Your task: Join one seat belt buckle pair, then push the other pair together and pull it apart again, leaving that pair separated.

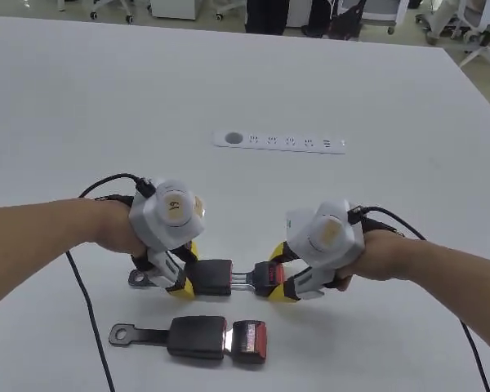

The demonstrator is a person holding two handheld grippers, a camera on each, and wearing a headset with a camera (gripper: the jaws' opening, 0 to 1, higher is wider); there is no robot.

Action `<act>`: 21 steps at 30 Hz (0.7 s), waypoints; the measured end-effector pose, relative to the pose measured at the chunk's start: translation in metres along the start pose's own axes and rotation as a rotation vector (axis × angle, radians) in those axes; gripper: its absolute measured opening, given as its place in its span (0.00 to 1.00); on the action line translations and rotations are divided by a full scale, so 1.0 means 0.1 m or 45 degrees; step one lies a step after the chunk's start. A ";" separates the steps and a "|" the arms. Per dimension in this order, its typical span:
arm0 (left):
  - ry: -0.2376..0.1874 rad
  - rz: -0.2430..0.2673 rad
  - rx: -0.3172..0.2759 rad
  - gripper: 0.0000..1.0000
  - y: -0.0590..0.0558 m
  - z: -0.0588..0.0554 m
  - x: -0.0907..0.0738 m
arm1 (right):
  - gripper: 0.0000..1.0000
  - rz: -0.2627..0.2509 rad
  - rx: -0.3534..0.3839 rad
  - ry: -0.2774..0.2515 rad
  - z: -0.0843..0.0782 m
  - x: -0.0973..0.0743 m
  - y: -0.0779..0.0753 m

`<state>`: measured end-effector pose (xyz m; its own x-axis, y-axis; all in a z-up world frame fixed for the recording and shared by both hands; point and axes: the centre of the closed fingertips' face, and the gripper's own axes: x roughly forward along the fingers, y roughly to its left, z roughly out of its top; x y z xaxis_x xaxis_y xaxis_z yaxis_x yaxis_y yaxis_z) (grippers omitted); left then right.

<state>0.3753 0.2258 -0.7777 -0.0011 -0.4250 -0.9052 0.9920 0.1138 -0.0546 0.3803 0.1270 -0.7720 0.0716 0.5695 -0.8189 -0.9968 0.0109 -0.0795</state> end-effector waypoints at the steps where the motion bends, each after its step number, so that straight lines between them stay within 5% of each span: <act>1: 0.000 0.000 0.001 0.32 0.00 0.00 0.00 | 0.31 0.001 -0.001 -0.001 0.00 0.00 0.00; 21: 0.000 -0.004 0.010 0.31 0.01 0.00 0.01 | 0.31 -0.005 0.007 -0.026 0.07 0.08 0.00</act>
<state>0.3759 0.2256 -0.7789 -0.0039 -0.4253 -0.9050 0.9929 0.1057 -0.0540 0.3809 0.1378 -0.7746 0.0746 0.5863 -0.8067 -0.9967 0.0175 -0.0795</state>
